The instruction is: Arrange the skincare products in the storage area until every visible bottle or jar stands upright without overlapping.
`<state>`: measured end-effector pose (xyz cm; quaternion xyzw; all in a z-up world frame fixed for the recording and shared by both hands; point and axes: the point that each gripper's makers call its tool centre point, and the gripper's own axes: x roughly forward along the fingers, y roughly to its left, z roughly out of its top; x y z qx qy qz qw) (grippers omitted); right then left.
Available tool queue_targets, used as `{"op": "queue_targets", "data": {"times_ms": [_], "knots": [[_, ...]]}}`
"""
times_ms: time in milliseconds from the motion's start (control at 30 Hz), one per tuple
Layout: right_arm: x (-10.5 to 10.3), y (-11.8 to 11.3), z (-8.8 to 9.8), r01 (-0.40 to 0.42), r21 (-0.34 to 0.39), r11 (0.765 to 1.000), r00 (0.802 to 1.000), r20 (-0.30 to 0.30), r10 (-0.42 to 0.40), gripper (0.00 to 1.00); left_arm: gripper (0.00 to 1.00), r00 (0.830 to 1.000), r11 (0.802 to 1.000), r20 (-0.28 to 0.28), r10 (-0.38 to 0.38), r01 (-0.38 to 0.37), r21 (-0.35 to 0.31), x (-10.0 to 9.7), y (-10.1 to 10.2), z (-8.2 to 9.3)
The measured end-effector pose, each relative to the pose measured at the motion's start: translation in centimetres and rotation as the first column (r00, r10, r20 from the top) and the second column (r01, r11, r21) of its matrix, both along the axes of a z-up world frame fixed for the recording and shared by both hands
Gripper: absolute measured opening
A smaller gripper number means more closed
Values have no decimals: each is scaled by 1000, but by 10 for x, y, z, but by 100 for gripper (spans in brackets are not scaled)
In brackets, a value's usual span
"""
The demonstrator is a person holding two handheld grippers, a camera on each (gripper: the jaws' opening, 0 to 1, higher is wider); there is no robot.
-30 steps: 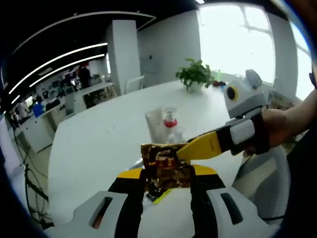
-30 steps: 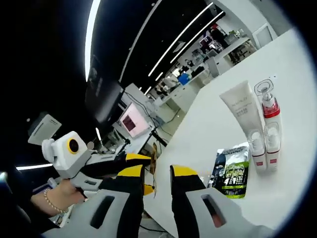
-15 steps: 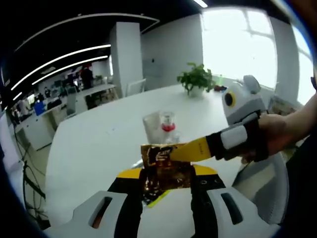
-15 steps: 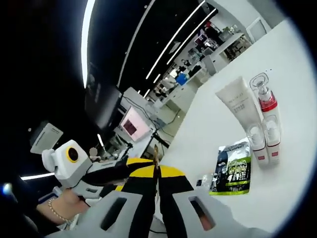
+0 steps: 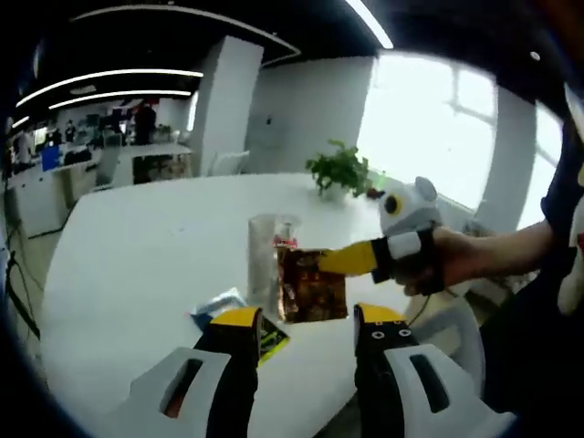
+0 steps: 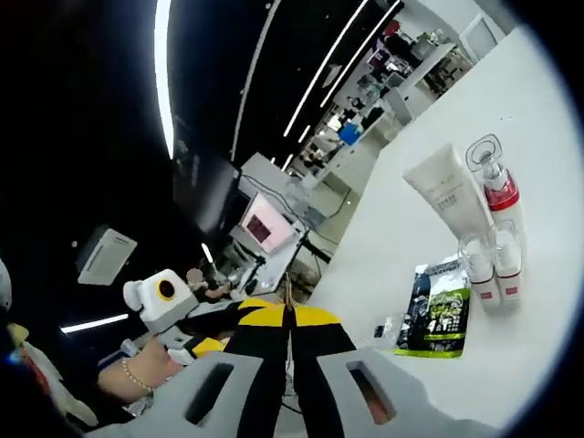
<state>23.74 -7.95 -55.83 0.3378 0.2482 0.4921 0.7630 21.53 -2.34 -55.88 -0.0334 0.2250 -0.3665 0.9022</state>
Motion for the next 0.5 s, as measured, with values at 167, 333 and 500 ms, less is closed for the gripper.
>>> {"op": "queue_targets", "data": {"times_ms": [167, 333, 500], "knots": [[-21, 7, 14, -145, 12, 989, 989, 22, 145, 1, 30, 996, 994, -32, -89, 86, -67, -9, -5, 7], [-38, 15, 25, -246, 24, 969, 969, 34, 245, 1, 20, 983, 973, -76, -167, 151, -176, -17, -13, 15], [-43, 18, 32, -257, 47, 965, 966, 37, 256, 1, 15, 983, 956, -89, -158, 130, -265, -18, -13, 22]]}}
